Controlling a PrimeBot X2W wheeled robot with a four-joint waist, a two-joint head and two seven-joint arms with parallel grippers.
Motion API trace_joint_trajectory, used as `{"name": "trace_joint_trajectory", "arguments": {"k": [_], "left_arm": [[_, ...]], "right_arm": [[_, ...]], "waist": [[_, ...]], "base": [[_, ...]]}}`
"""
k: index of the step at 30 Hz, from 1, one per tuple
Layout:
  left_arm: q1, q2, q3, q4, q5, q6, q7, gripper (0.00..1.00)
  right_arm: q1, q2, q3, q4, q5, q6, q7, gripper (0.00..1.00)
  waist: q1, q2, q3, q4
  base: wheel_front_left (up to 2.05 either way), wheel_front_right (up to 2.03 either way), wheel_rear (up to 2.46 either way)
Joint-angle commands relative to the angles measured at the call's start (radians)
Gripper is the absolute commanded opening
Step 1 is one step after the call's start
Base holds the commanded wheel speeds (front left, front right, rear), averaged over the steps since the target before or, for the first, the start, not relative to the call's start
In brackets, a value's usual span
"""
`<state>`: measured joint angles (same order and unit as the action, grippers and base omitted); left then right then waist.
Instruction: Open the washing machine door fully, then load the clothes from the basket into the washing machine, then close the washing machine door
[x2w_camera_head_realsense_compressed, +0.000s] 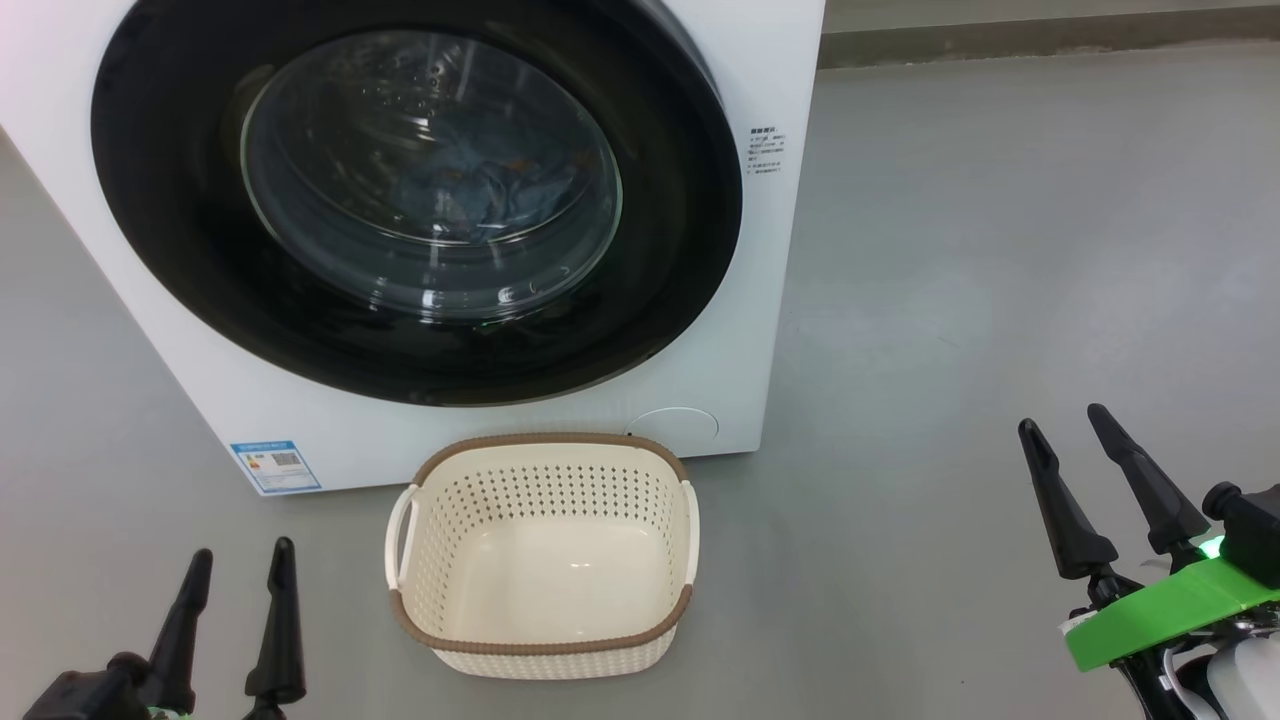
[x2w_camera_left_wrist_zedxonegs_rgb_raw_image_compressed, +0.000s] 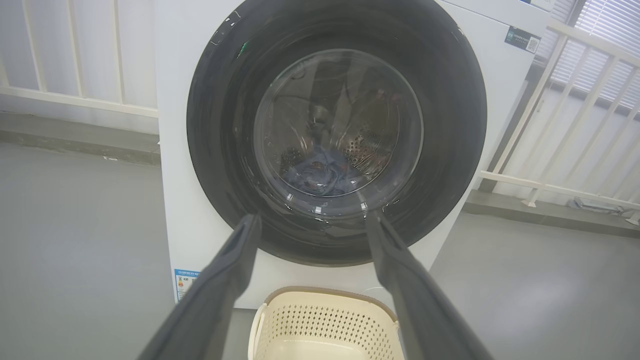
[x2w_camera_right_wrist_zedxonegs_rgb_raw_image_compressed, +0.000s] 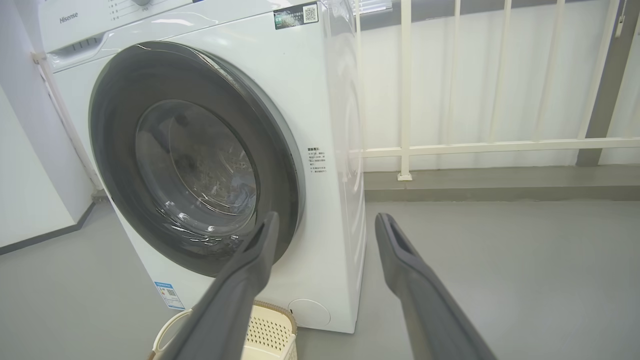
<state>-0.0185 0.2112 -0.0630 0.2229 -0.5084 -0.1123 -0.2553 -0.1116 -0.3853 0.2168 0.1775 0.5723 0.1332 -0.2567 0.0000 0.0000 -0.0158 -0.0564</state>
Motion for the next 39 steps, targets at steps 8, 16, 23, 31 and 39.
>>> {"name": "trace_joint_trajectory", "arguments": {"k": [8,16,23,31,39], "left_arm": [[-0.025,0.034,0.032,-0.023,0.011,0.015,-0.006,1.00],[-0.024,0.034,0.033,-0.022,0.008,0.017,-0.006,1.00],[-0.022,0.034,0.034,-0.030,0.002,0.015,-0.006,1.00],[-0.020,0.041,0.029,-0.025,0.005,0.019,-0.005,1.00],[-0.018,0.046,0.024,-0.020,0.007,0.029,-0.003,1.00]], "right_arm": [[-0.006,-0.020,0.005,-0.014,-0.002,-0.002,-0.005,1.00],[-0.006,-0.018,-0.003,-0.013,0.002,-0.002,-0.005,1.00],[-0.006,-0.015,-0.001,-0.011,0.002,-0.002,-0.005,1.00],[-0.004,-0.014,0.000,-0.010,0.001,-0.002,-0.005,1.00],[-0.001,-0.014,0.001,-0.008,0.000,-0.002,-0.005,1.00]], "waist": [[0.0000,0.0000,-0.001,0.008],[0.0000,0.0000,0.002,0.012],[0.0000,0.0000,0.004,0.014],[0.0000,0.0000,0.006,0.017],[0.0000,0.0000,0.005,0.018]], "base": [[0.00,0.00,0.00],[0.00,0.00,0.00],[0.00,0.00,0.00],[0.00,0.00,0.00],[0.00,0.00,0.00]]}}
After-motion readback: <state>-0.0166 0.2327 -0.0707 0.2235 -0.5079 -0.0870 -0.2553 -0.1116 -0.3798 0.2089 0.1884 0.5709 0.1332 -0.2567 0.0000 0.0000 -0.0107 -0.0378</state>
